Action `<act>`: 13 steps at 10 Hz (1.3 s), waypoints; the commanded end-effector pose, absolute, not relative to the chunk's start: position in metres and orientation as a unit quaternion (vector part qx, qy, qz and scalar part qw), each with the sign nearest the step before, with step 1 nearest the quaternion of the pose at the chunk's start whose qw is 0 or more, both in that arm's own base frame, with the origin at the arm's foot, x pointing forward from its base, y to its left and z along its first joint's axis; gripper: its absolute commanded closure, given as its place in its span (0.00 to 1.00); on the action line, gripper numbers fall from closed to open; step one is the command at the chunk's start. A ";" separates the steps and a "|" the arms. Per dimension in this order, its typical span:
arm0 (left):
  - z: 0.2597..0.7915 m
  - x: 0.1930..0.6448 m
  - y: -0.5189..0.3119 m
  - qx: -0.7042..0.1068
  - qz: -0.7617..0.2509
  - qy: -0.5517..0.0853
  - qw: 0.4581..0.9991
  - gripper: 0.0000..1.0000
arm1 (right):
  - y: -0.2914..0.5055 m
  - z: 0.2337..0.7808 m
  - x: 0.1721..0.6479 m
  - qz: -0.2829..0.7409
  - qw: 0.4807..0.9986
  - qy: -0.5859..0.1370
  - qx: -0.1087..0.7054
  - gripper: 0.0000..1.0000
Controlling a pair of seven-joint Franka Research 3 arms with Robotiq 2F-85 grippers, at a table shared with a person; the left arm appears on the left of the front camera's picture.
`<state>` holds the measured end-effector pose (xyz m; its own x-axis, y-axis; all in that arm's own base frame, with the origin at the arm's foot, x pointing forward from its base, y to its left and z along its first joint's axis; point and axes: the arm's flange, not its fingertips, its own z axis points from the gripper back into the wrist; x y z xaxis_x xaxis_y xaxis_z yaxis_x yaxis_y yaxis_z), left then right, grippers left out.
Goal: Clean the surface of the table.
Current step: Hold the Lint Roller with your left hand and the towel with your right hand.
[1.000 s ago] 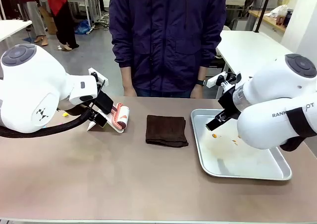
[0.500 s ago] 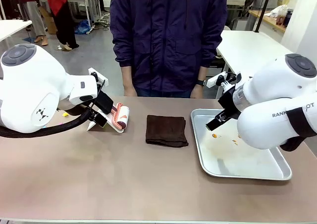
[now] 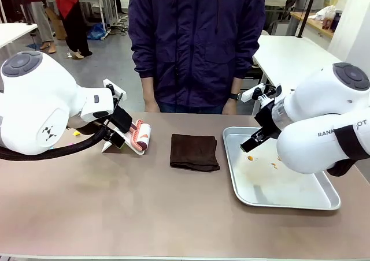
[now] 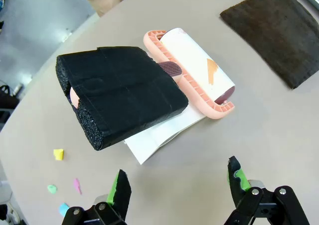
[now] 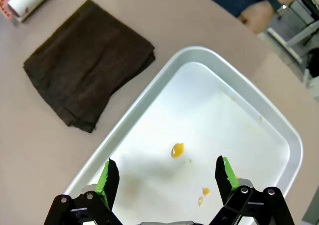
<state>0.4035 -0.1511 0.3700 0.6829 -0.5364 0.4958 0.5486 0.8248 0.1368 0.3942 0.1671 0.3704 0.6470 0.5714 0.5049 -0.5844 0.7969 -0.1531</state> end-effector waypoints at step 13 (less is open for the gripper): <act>0.517 0.267 0.003 -0.409 -0.076 -0.290 0.862 0.00 | -0.004 0.492 0.272 0.058 0.836 -0.220 0.500 0.00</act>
<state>0.3094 -0.0127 0.5665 0.8492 0.0603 0.5247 0.3514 0.6772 -0.6465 0.3198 0.0101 0.5389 0.9135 -0.0699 0.4009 -0.3074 0.5270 0.7923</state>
